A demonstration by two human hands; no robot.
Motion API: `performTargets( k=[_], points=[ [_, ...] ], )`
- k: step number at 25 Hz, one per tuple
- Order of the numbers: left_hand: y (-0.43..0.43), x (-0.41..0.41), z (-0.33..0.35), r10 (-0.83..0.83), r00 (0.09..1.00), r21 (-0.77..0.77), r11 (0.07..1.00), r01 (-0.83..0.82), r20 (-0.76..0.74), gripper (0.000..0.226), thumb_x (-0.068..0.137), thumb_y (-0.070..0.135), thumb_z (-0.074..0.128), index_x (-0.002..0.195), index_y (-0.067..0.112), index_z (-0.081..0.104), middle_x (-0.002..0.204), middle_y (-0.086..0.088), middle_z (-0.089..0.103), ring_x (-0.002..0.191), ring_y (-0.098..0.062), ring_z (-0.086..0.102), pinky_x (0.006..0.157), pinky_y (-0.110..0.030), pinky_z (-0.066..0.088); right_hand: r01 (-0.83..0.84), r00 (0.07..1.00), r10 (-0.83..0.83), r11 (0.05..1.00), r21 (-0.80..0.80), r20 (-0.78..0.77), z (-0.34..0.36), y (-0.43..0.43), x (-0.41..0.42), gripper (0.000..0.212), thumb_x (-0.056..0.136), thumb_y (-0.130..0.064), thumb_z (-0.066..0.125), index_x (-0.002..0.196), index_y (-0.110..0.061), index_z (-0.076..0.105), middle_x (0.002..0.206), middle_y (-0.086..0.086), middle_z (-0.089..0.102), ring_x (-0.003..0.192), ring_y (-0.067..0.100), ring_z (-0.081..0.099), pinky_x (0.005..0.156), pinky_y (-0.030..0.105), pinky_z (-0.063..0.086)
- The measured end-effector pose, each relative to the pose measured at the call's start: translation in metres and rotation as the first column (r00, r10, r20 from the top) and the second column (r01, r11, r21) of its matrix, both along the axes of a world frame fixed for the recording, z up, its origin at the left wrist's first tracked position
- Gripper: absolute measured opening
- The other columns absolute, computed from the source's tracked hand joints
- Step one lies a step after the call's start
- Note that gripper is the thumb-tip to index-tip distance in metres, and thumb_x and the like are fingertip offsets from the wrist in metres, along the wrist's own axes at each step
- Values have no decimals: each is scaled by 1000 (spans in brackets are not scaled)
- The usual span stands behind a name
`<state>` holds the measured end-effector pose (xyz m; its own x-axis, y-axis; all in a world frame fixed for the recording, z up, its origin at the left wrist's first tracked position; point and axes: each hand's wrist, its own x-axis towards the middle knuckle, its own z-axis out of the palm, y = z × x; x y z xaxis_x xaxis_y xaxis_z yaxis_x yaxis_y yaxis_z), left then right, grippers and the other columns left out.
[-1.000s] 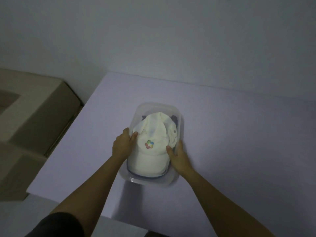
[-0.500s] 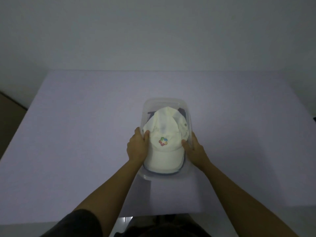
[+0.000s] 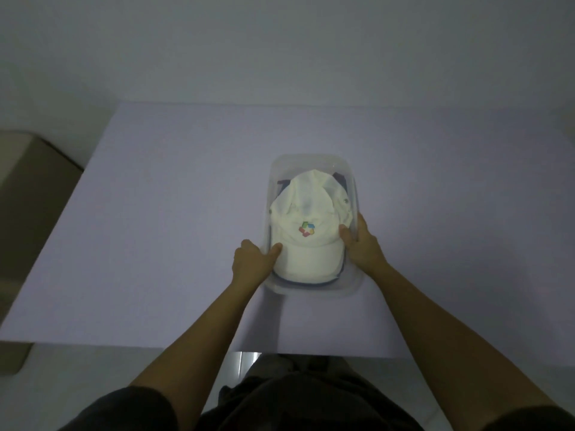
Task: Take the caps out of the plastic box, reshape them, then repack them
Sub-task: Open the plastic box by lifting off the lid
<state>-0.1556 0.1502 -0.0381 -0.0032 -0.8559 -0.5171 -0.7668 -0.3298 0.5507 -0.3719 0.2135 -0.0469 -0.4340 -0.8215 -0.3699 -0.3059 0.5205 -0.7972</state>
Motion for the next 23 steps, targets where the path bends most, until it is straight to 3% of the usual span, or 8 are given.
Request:
performTargets(
  k=[2, 5, 9, 15, 17, 19, 21, 23],
  points=[
    [15, 5, -5, 93, 996, 59, 994, -93, 8, 77, 75, 60, 62, 116, -3, 47, 114, -20, 59, 103, -34, 58, 82, -38, 49, 15, 1000, -15, 1000, -7, -25, 2, 2, 6, 55, 98, -36, 41, 146, -20, 20, 140, 12, 47, 124, 33, 48, 101, 36, 37],
    [28, 2, -5, 152, 988, 12, 988, -152, 5, 76, 74, 61, 63, 106, -7, 56, 105, -24, 64, 95, -35, 62, 64, -31, 44, 43, 997, -44, 999, -4, -56, 1, 4, 11, 56, 99, -37, 38, 147, -19, 17, 139, 14, 47, 122, 34, 49, 99, 36, 38],
    [32, -1, 3, 154, 988, -30, 988, -153, 29, 67, 77, 61, 59, 87, -5, 56, 97, -23, 66, 75, -28, 58, 56, -29, 37, 36, 994, -34, 999, 22, -99, -1, 0, 13, 56, 99, -38, 35, 147, -15, 17, 138, 17, 48, 120, 36, 50, 99, 41, 41],
    [33, -3, 13, 113, 990, 11, 993, -114, 79, 55, 84, 57, 52, 64, 6, 43, 69, -8, 52, 86, -31, 62, 64, -30, 41, 34, 993, -27, 998, 57, -117, 1, 0, 15, 60, 98, -41, 33, 148, -14, 12, 142, 19, 44, 123, 38, 47, 102, 45, 40],
    [34, -4, 16, 117, 991, 17, 993, -119, 67, 54, 85, 56, 52, 70, 5, 47, 73, -9, 55, 84, -30, 61, 65, -31, 42, 33, 993, -27, 998, 51, -118, 1, 0, 15, 60, 98, -42, 33, 148, -14, 13, 141, 18, 45, 122, 37, 48, 102, 46, 40],
    [34, -7, 20, 129, 990, -4, 992, -129, 51, 59, 85, 56, 51, 96, -2, 52, 97, -17, 61, 83, -27, 56, 69, -32, 43, 33, 995, -30, 999, 38, -98, 2, -1, 13, 57, 99, -41, 33, 147, -15, 17, 140, 16, 46, 122, 36, 49, 101, 43, 41],
    [33, -7, 26, 84, 994, -30, 996, -82, 70, 61, 88, 52, 50, 114, -3, 46, 111, -19, 58, 94, -30, 56, 73, -33, 42, 31, 998, -30, 999, 14, -57, 5, 1, 13, 56, 97, -44, 34, 145, -17, 22, 137, 12, 48, 121, 33, 49, 101, 41, 40],
    [34, -6, 28, 24, 995, -45, 999, -20, 99, 57, 90, 48, 48, 117, -2, 43, 116, -20, 56, 102, -32, 56, 75, -33, 41, 36, 996, -41, 997, -67, -74, 6, 5, 14, 65, 88, -56, 34, 140, -17, 33, 133, 9, 51, 120, 30, 50, 103, 46, 41]
  ],
)
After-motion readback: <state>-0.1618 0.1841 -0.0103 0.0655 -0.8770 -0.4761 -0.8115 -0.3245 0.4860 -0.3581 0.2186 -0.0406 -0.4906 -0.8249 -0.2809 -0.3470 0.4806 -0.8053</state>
